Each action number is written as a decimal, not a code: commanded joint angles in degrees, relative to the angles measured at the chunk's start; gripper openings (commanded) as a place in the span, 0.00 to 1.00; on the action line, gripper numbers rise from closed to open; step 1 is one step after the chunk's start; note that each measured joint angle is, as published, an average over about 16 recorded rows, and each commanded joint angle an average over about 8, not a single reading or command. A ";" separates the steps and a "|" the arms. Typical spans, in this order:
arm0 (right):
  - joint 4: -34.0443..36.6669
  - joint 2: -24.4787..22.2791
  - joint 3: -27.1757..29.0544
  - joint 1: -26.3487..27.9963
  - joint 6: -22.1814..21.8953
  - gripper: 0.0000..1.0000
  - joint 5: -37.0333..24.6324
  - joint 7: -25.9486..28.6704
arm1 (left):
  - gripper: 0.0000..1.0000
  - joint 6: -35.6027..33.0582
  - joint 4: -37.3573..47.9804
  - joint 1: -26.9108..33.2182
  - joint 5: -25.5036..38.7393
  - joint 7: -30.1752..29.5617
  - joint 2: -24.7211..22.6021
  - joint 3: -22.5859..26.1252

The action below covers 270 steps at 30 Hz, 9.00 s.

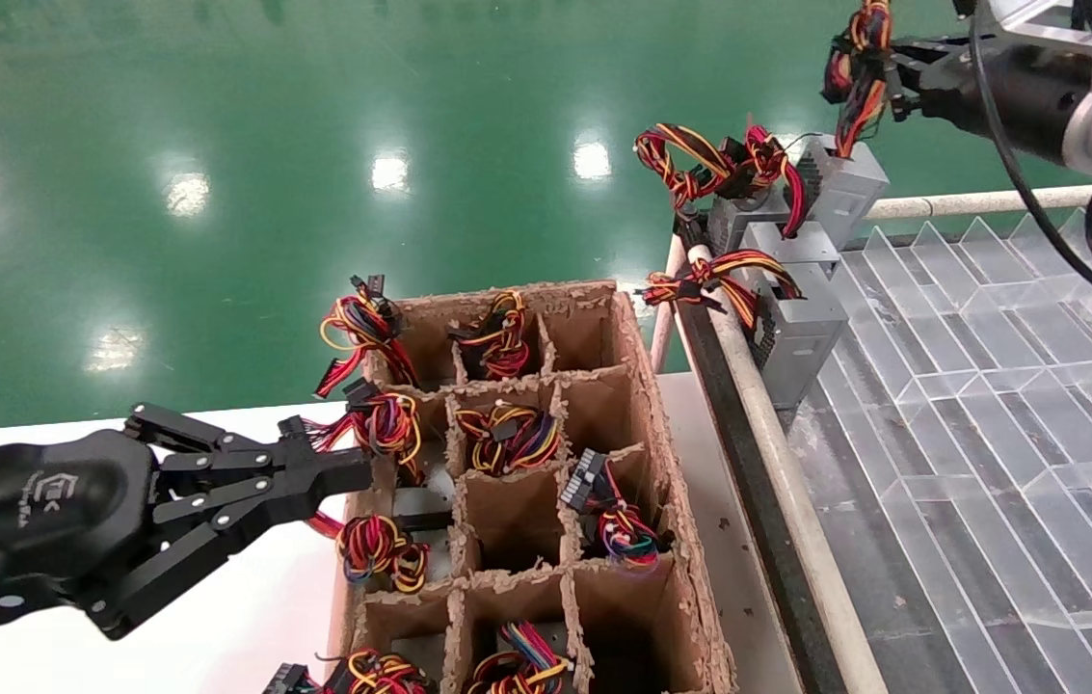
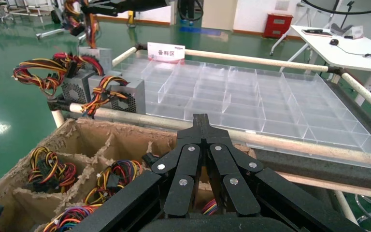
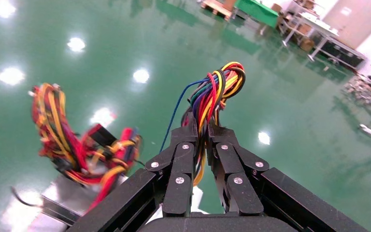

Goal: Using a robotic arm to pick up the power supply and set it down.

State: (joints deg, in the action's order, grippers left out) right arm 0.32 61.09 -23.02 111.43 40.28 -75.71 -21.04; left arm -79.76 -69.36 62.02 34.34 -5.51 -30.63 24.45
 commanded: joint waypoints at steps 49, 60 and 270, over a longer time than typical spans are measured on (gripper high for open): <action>-1.10 -0.65 -1.14 0.00 -2.56 0.00 -1.64 -2.93 | 0.00 0.00 0.00 0.00 0.00 0.00 0.00 0.00; -2.99 1.35 -5.24 1.13 -3.67 0.00 -7.58 -10.34 | 0.00 0.00 0.00 0.00 0.00 0.00 0.00 0.00; -73.67 -25.98 6.98 -49.74 45.25 1.00 33.73 31.59 | 1.00 0.02 0.02 -0.02 -0.01 0.00 0.01 -0.01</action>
State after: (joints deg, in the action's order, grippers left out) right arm -73.35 35.11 -16.05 61.69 85.53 -41.98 10.56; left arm -79.74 -69.34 62.00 34.33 -5.51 -30.62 24.44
